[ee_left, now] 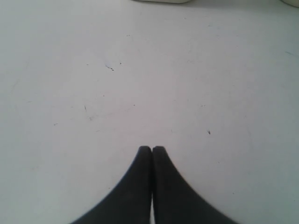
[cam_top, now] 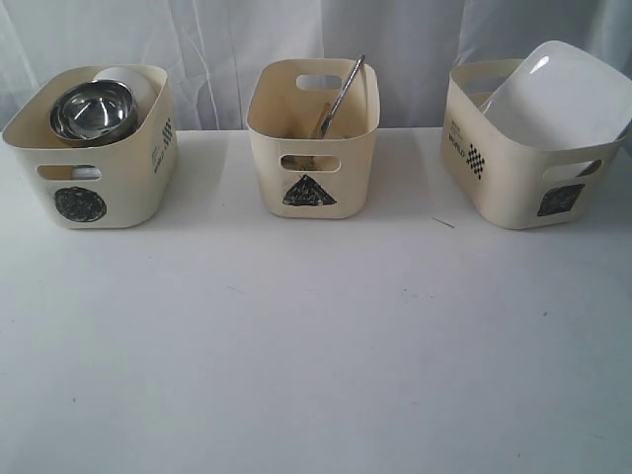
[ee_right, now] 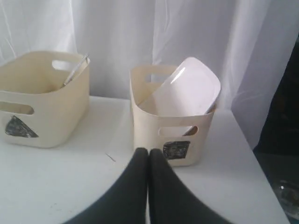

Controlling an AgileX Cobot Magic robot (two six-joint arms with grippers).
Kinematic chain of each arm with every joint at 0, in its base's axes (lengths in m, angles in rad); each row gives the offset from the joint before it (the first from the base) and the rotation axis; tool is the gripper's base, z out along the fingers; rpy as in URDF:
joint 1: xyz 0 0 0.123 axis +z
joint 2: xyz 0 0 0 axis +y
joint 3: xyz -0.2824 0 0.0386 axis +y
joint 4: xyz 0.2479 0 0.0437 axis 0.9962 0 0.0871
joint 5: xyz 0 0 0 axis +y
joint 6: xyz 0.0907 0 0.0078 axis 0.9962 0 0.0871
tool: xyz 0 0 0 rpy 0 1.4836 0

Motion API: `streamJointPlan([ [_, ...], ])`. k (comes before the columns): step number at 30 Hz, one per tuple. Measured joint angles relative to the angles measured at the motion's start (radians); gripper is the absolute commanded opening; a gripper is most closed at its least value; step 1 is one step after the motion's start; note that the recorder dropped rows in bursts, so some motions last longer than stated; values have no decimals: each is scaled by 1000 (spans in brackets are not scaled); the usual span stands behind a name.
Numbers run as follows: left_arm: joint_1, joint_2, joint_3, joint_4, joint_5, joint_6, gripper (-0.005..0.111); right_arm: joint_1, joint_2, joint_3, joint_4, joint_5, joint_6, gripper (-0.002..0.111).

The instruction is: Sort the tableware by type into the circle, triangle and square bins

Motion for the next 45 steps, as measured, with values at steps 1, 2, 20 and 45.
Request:
streamJointPlan([
  [1, 0, 0, 0, 0, 0, 0, 0, 0, -84, 34, 11, 14, 0, 0],
  [2, 0, 0, 0, 0, 0, 0, 0, 0, -164, 49, 16, 16, 0, 0],
  [20, 0, -2, 1, 0, -5, 0, 0, 2, -357, 44, 312, 480, 433, 0],
  [45, 0, -2, 2, 12, -5, 0, 0, 197, -380, 380, -327, 92, 287, 0],
])
